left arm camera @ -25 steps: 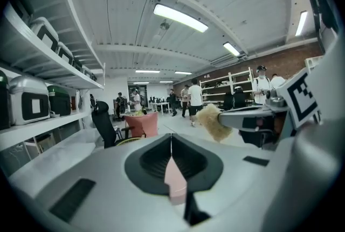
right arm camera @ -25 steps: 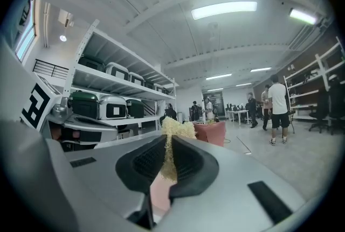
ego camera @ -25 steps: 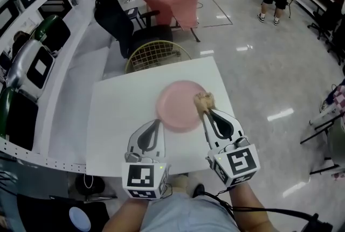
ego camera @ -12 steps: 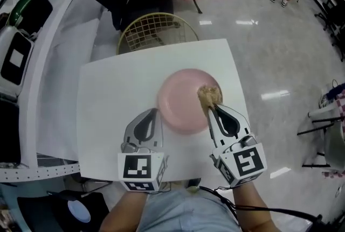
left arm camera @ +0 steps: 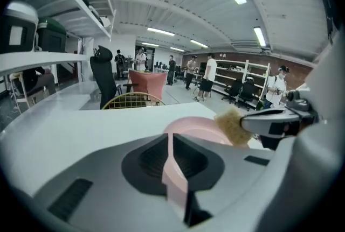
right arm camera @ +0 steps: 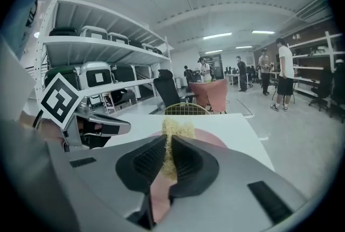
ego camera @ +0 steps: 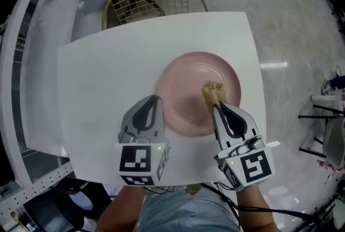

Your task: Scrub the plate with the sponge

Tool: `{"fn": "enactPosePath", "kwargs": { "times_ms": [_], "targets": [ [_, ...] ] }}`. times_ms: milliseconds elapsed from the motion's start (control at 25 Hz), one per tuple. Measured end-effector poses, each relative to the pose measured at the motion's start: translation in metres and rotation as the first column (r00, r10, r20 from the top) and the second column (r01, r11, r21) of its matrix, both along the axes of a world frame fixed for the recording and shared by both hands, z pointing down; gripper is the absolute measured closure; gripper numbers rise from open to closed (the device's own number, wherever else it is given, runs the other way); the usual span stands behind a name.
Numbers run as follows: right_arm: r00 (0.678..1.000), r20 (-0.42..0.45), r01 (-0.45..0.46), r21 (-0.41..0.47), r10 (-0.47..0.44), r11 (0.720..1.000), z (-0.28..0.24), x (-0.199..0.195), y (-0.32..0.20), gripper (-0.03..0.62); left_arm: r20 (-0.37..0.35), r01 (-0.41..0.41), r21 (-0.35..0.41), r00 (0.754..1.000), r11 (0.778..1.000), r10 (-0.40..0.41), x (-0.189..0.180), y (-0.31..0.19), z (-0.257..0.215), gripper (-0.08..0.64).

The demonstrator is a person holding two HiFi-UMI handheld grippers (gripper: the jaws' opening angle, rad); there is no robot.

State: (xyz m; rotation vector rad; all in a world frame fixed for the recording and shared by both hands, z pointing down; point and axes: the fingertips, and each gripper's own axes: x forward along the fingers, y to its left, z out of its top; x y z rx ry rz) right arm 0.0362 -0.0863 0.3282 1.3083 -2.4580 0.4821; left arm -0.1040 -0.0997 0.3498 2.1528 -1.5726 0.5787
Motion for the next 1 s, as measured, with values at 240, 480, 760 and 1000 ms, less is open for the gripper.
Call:
{"fn": "enactPosePath", "kwargs": {
  "times_ms": [240,480,760,1000],
  "targets": [
    [1.000,0.005,0.004,-0.050,-0.004,0.999,0.025,-0.013,-0.011,0.557,-0.061,0.009,-0.109,0.998,0.994,-0.016,-0.006,-0.010,0.044,0.454],
    [1.000,-0.009,0.003,-0.073,-0.004,0.997,0.036,-0.011,-0.016,0.557,-0.082,0.022,-0.187,0.996,0.982,-0.038,-0.007,-0.015,0.070,0.454],
    [1.000,-0.019,0.007,-0.089,-0.009,0.996,0.044,-0.013,-0.015,0.557,-0.095,0.032,-0.231,0.994,0.972,-0.056,-0.007,-0.018,0.085,0.471],
    [0.999,-0.031,0.007,-0.097,-0.011,0.995,0.048,-0.015,-0.013,0.557,-0.104,0.049,-0.233,0.992,0.971,-0.075,-0.004,-0.020,0.086,0.511]
  ]
}}
